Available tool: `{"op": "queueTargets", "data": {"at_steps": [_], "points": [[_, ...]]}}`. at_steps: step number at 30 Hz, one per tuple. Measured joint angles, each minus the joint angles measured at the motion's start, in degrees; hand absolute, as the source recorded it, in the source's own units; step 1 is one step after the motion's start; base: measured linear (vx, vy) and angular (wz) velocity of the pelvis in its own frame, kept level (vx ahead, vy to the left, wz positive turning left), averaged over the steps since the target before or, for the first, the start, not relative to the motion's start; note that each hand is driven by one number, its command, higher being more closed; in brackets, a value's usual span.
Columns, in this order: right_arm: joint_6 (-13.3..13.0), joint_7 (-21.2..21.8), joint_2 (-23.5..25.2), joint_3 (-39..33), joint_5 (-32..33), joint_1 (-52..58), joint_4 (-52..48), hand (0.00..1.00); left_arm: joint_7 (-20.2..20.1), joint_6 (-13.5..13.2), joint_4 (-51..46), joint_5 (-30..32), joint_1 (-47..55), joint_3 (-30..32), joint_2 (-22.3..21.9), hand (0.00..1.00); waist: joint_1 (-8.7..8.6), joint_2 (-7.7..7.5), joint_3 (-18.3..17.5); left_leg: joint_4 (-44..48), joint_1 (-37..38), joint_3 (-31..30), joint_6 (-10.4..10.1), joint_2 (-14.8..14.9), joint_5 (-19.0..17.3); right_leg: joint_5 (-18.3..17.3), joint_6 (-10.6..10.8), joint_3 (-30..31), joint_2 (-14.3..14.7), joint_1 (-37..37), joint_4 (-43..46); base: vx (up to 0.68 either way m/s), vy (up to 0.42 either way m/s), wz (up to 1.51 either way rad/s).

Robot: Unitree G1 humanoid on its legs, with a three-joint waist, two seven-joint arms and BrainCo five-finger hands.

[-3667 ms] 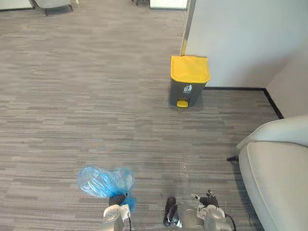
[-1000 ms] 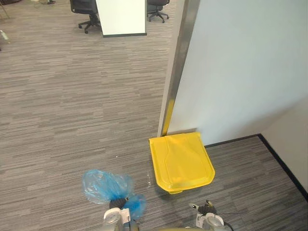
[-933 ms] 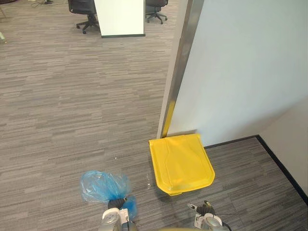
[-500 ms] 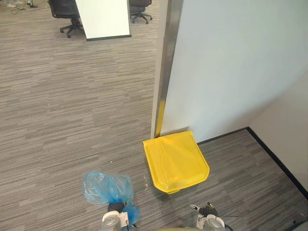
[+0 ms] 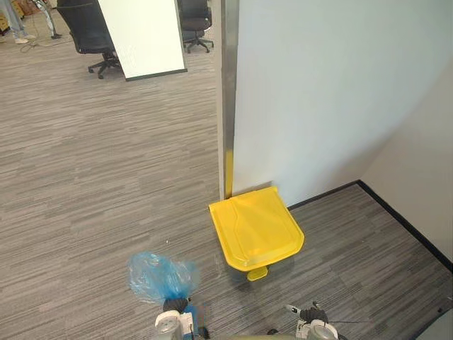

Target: Gather rubbish on tea table into small bin, then transfer packed bag to large trash can.

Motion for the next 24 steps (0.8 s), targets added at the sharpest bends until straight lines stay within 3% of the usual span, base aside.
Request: {"op": "queueTargets", "data": {"at_steps": [6,8,10,11,13,14,17,19,20,21,24], "points": [[0.0,0.0,0.7,0.8,-0.4,-0.1,0.1,0.00,0.0,0.0,-0.1,0.0,0.1,0.0,0.8,1.00,0.29,-1.56,-0.4,0.1,0.3,-0.2,1.2,-1.6,-0.9,1.2,2.2,1.2,-1.5,0.1,0.9,0.07,0.048,0.03],[0.1,0.0,0.6,1.6,-0.5,-0.2,0.0,0.00,0.0,0.0,-0.6,0.0,0.2,0.0,1.1,1.00,0.38,-2.04,-0.1,0.4,1.0,-0.4,1.8,-2.3,-2.1,0.2,4.1,0.9,-2.6,-0.3,4.5,0.14,0.046,-0.01],[0.1,0.0,0.4,1.7,-0.4,-0.5,-0.3,0.00,0.0,0.0,-0.7,-0.1,-0.3,0.1,0.6,1.00,0.75,-1.18,1.2,1.8,2.7,-1.4,3.0,-1.7,-4.2,0.2,5.2,-0.3,-2.6,-5.9,19.6,0.08,0.006,-0.07],[0.1,-0.1,0.0,1.6,-0.4,-1.2,-1.0,0.00,0.0,0.1,-0.7,-0.1,-0.8,0.1,0.6,1.00,0.59,-0.43,2.3,3.9,3.3,-2.2,3.8,-1.0,-5.6,0.6,4.5,-1.3,-2.7,-9.2,26.0,0.07,0.010,0.04],[0.0,-0.1,-0.4,1.5,-0.4,-1.2,-1.0,0.00,0.1,0.2,-0.5,0.0,-1.3,0.2,0.8,1.00,0.52,-0.34,3.0,11.7,3.3,-2.7,4.3,1.7,-11.3,-3.0,1.2,-4.2,-1.1,-13.6,29.4,0.17,0.041,-0.09],[0.0,-0.1,-0.3,1.5,-0.4,-1.5,-1.1,0.00,0.1,0.2,-0.4,0.0,-1.5,0.2,0.9,1.00,0.71,-0.57,3.1,13.7,3.0,-2.6,4.4,2.2,-12.6,-2.9,1.2,-4.4,-0.4,-15.6,28.8,0.21,0.055,-0.26],[0.2,-1.2,0.2,1.5,-0.3,-2.4,-0.9,0.00,0.0,0.3,0.0,-0.1,-2.7,0.2,1.3,1.00,0.61,-2.69,4.5,20.8,2.8,-2.0,3.7,1.9,-17.6,1.7,1.4,-7.2,1.2,-20.1,17.0,0.20,-0.007,0.04],[0.2,-1.6,0.0,1.2,-0.3,-2.1,-0.9,0.00,0.0,0.2,0.0,-0.1,-2.8,0.3,0.8,1.00,0.37,-2.89,4.6,23.9,2.9,-2.5,2.6,1.2,-19.9,2.6,0.2,-8.3,1.2,-20.2,16.7,0.34,-0.090,0.32],[0.3,-1.7,-0.2,1.1,-0.3,-2.3,-0.9,0.00,0.0,0.1,-0.1,-0.1,-2.9,1.4,-0.1,1.00,0.38,-2.25,4.6,26.3,3.0,-3.5,1.7,0.9,-22.4,0.3,-2.3,-7.6,1.2,-18.7,16.0,0.40,-0.104,0.10],[0.3,-1.6,-0.4,0.4,-0.4,-3.4,-0.9,0.00,0.0,0.1,0.0,-0.1,-3.5,1.9,-0.6,1.00,0.75,-0.56,5.4,27.7,3.1,-3.9,0.7,2.1,-23.7,-1.1,-1.3,-7.3,2.1,-18.2,16.2,0.39,-0.090,0.05],[0.3,-1.7,-0.6,-1.6,-0.3,-4.8,-1.3,0.00,-0.1,0.1,0.0,-0.1,-4.3,1.8,-1.1,1.00,0.93,1.68,6.5,25.9,4.5,-5.6,0.1,3.1,-23.8,-3.3,-1.5,-9.3,2.5,-18.2,19.1,0.30,-0.090,0.20]]}}
